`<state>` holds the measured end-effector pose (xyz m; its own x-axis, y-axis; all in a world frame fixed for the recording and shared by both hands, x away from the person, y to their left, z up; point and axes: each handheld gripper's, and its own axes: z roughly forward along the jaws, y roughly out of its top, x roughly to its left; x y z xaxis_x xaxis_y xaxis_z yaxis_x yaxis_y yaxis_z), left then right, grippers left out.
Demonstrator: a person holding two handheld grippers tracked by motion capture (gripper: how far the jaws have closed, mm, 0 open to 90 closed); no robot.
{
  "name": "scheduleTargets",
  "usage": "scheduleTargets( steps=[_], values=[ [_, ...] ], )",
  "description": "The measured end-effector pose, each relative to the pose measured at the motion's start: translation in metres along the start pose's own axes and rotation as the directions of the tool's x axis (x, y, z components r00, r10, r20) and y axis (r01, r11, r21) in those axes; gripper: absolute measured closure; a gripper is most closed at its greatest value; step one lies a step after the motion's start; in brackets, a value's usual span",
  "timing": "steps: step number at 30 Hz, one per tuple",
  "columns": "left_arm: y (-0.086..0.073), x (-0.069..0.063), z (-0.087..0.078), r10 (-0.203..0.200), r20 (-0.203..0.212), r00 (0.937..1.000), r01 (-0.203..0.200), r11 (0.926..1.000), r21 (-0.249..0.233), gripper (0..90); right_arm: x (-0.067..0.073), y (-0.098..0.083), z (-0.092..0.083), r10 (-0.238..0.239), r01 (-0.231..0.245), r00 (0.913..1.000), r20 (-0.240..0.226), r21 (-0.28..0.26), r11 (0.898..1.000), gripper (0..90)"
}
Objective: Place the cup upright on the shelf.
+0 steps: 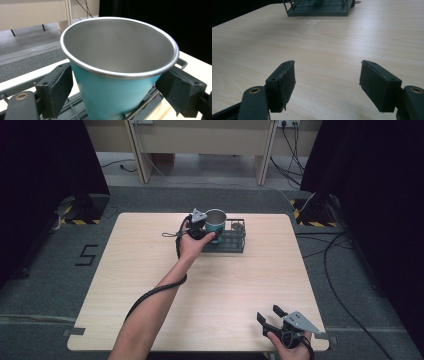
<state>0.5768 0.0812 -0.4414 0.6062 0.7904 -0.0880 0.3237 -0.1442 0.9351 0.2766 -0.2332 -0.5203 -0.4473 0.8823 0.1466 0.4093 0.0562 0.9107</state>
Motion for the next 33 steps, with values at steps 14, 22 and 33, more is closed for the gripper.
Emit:
scheduleTargets(
  steps=[14, 22, 33],
  values=[
    [0.002, 0.003, -0.014, 0.011, 0.001, 0.9999, -0.011, 0.9998, -0.016, 14.4, 0.001, 0.0, 0.001, -0.002, 0.002, 1.0, -0.002, 0.001, 1.0, 29.1],
    [-0.004, 0.003, -0.018, 0.004, 0.0, 1.0, -0.004, 1.0, -0.009, 14.6, 0.002, 0.0, 0.001, -0.002, 0.002, 1.0, -0.002, 0.002, 1.0, 29.1],
    [-0.006, 0.003, -0.023, 0.012, -0.004, 0.9999, -0.012, 0.9999, -0.008, 14.6, 0.002, 0.0, 0.001, 0.0, 0.0, 1.0, 0.0, 0.002, 1.0, 29.1]
  ],
)
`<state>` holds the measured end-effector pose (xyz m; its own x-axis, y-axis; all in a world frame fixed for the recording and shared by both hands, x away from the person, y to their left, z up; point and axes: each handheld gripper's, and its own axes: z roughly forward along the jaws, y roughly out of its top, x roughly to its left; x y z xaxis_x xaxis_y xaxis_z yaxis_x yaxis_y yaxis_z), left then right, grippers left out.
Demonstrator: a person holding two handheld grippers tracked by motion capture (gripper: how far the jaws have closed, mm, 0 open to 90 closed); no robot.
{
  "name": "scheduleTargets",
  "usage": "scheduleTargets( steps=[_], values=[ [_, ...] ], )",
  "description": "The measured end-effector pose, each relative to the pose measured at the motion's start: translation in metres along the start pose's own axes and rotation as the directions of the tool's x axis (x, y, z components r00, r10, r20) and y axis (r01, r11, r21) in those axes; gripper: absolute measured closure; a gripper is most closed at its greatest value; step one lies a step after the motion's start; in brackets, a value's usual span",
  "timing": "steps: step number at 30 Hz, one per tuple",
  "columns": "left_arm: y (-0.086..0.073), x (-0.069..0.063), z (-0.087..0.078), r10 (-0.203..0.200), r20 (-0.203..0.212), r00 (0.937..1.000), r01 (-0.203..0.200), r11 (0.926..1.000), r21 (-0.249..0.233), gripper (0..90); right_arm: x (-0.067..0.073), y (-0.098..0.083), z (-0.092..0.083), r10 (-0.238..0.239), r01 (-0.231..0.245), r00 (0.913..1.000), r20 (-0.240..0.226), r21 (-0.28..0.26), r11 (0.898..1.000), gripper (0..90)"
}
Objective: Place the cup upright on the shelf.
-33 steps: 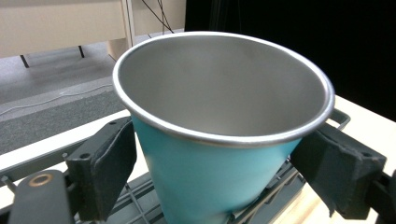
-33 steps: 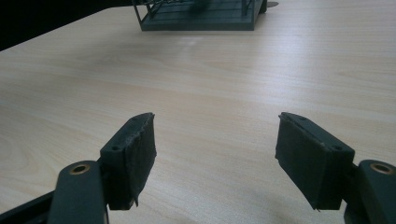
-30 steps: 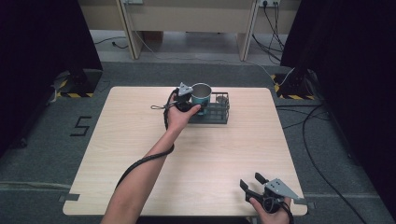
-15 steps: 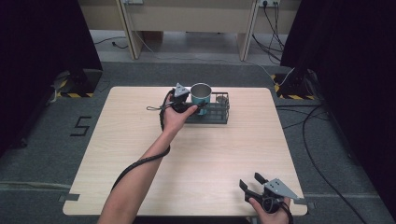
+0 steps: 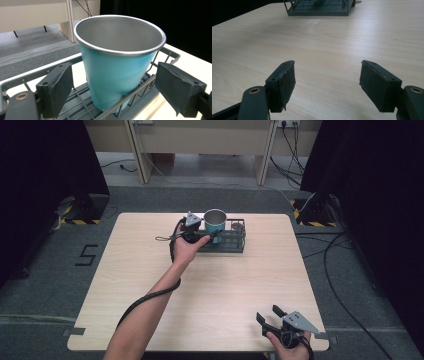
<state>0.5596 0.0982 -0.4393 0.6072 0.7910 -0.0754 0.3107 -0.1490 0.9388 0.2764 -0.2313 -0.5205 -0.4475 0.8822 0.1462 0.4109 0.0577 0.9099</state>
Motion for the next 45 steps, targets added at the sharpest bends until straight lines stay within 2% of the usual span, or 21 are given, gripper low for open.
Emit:
scheduleTargets(
  steps=[25, 35, 40, 45],
  values=[
    [-0.004, 0.0, -0.022, 0.023, -0.005, 0.9997, -0.023, 0.9997, -0.011, 14.6, 0.001, 0.0, 0.001, -0.001, 0.001, 1.0, -0.001, 0.001, 1.0, 29.2],
    [-0.009, 0.0, -0.039, 0.039, 0.003, 0.9992, -0.039, 0.9991, -0.014, 14.6, 0.001, 0.0, 0.001, -0.004, 0.004, 1.0, 0.002, 0.001, 1.0, 29.2],
    [-0.014, 0.002, -0.051, 0.036, 0.007, 0.9993, -0.036, 0.9992, -0.017, 14.6, 0.001, 0.0, 0.0, -0.001, 0.001, 1.0, 0.006, 0.004, 1.0, 29.2],
    [-0.019, 0.005, -0.064, 0.051, 0.0, 0.9987, -0.051, 0.9986, -0.011, 14.6, 0.002, 0.0, 0.0, -0.01, 0.01, 0.9999, 0.01, 0.001, 1.0, 29.2]
  ],
)
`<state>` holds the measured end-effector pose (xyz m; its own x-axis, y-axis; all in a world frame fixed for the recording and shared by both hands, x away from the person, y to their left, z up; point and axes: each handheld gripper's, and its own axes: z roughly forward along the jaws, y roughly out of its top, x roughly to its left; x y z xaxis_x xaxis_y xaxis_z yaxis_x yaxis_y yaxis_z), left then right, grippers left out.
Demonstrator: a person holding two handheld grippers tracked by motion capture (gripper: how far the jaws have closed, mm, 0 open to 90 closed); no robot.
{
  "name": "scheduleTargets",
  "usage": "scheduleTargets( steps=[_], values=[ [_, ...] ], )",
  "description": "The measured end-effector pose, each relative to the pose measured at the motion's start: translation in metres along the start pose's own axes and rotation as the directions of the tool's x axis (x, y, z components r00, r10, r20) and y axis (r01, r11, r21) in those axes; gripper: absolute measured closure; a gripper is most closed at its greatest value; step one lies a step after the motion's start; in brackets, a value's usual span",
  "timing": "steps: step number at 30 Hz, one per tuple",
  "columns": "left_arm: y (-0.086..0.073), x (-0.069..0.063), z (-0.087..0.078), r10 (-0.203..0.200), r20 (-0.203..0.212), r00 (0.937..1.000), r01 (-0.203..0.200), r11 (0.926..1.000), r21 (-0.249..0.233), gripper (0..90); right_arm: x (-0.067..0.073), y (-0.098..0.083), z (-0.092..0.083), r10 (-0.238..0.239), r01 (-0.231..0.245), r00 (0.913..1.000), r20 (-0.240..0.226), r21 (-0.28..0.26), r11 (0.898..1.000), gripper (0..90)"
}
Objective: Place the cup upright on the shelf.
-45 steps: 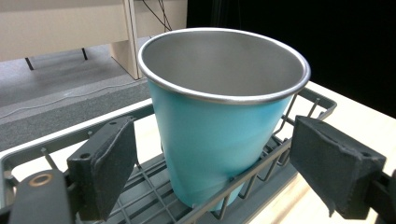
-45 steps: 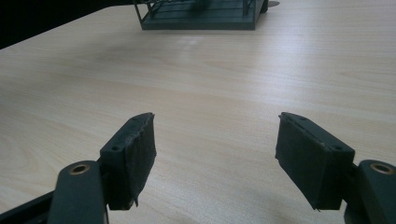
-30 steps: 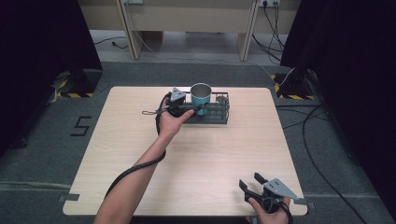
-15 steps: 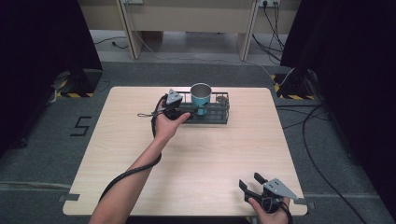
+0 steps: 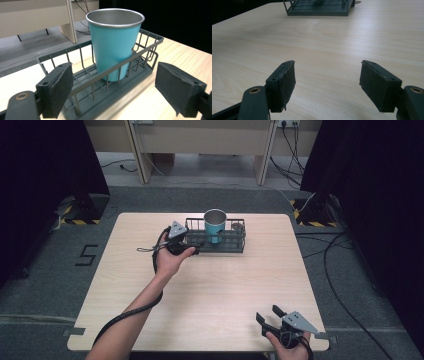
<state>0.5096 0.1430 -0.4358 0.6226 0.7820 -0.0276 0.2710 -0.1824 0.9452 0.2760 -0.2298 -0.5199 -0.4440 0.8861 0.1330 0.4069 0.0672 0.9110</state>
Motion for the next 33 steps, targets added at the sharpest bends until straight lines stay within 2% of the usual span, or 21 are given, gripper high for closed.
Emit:
scheduleTargets(
  steps=[5, 10, 19, 24, 33],
  values=[
    [-0.006, 0.002, -0.015, 0.004, 0.01, 0.9999, -0.004, 1.0, 0.006, 14.7, 0.001, 0.0, 0.0, 0.003, -0.003, 1.0, 0.001, 0.001, 1.0, 29.2],
    [-0.014, 0.005, -0.031, -0.012, 0.021, 0.9997, 0.012, 0.9999, 0.001, 14.6, 0.0, 0.0, 0.0, 0.004, -0.004, 1.0, 0.007, 0.002, 1.0, 29.2],
    [-0.03, 0.009, -0.059, 0.004, 0.038, 0.9993, -0.004, 0.9999, 0.014, 14.7, 0.0, 0.0, 0.001, 0.001, -0.001, 0.9999, 0.011, 0.006, 1.0, 29.2],
    [-0.039, 0.011, -0.073, -0.016, 0.057, 0.9983, 0.016, 0.9999, 0.002, 14.8, 0.001, -0.001, 0.001, 0.007, -0.007, 0.9999, 0.012, 0.01, 1.0, 29.2],
    [-0.062, 0.008, -0.103, 0.007, 0.044, 0.999, -0.007, 0.9999, 0.009, 14.8, 0.001, -0.001, 0.0, 0.004, -0.005, 0.9998, 0.017, 0.012, 1.0, 29.2]
  ],
)
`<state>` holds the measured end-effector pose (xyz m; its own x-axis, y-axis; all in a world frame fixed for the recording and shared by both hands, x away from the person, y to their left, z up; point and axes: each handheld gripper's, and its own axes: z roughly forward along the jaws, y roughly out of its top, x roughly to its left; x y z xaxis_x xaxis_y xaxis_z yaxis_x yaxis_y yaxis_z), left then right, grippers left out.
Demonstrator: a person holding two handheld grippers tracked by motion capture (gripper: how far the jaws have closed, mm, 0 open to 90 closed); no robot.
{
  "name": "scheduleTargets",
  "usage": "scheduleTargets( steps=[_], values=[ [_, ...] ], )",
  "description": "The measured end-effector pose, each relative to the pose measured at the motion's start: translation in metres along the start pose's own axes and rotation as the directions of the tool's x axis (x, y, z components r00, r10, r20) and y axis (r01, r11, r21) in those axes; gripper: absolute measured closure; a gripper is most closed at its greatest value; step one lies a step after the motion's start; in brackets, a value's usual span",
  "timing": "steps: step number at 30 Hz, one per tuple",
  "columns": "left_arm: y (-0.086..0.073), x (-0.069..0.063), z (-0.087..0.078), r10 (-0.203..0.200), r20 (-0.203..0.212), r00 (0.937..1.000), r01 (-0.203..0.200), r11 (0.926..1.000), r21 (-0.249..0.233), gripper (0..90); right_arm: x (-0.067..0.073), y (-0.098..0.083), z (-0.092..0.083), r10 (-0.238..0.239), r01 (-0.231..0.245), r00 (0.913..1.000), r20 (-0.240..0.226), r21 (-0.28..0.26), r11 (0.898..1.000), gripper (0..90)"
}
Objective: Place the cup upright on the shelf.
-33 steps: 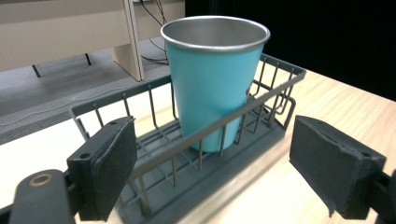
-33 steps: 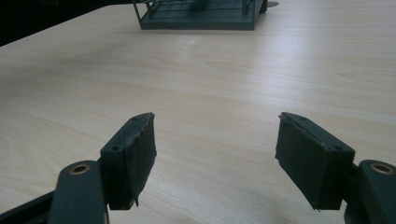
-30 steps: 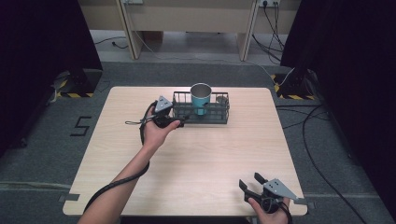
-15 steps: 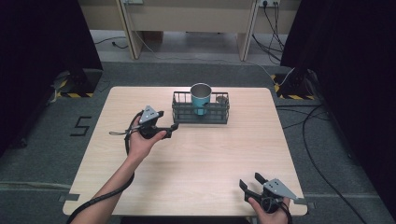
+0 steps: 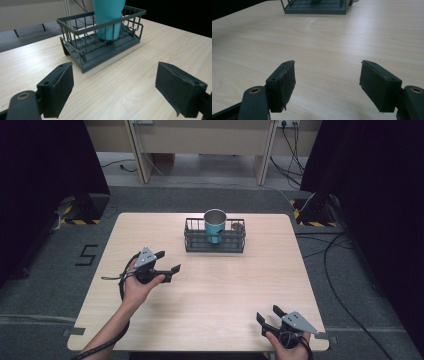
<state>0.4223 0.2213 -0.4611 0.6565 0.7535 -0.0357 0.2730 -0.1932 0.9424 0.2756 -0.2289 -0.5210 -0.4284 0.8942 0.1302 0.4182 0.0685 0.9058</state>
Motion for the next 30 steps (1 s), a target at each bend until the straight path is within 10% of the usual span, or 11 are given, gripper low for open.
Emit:
scheduleTargets(
  steps=[13, 30],
  values=[
    [-0.044, -0.018, -0.042, -0.003, 0.02, 0.9998, 0.002, 0.9999, 0.012, 14.9, 0.0, 0.0, 0.0, -0.012, 0.012, 0.9999, 0.011, 0.0, 1.0, 29.3],
    [-0.069, -0.032, -0.051, -0.016, 0.05, 0.9986, 0.014, 0.9991, 0.039, 14.8, -0.003, 0.001, -0.002, -0.031, 0.031, 0.9992, 0.023, -0.003, 1.0, 29.0]
  ],
)
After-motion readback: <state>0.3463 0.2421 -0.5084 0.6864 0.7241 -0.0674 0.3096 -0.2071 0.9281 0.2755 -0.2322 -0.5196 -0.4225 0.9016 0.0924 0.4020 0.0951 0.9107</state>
